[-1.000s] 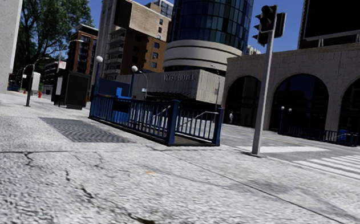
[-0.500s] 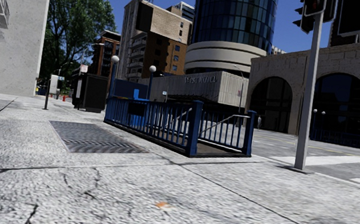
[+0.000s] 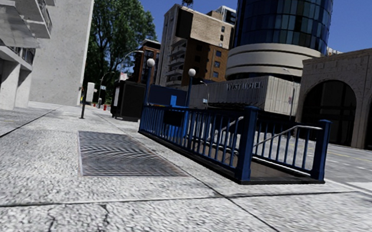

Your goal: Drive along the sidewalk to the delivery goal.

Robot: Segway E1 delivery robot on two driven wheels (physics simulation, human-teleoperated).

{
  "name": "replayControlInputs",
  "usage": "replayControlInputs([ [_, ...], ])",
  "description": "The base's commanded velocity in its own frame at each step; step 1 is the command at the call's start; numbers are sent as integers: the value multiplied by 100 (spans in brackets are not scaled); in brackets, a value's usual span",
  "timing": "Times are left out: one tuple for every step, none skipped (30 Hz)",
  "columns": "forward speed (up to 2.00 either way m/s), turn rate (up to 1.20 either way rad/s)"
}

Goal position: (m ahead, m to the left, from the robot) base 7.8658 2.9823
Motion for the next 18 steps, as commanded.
replayControlInputs([
  [176,45],
  [176,45],
  [176,45],
  [176,45],
  [176,45],
  [176,45],
  [176,45],
  [176,45],
  [176,45],
  [176,45],
  [176,45],
  [176,45],
  [176,45],
  [176,45],
  [176,45],
  [176,45],
  [176,45],
  [176,45],
])
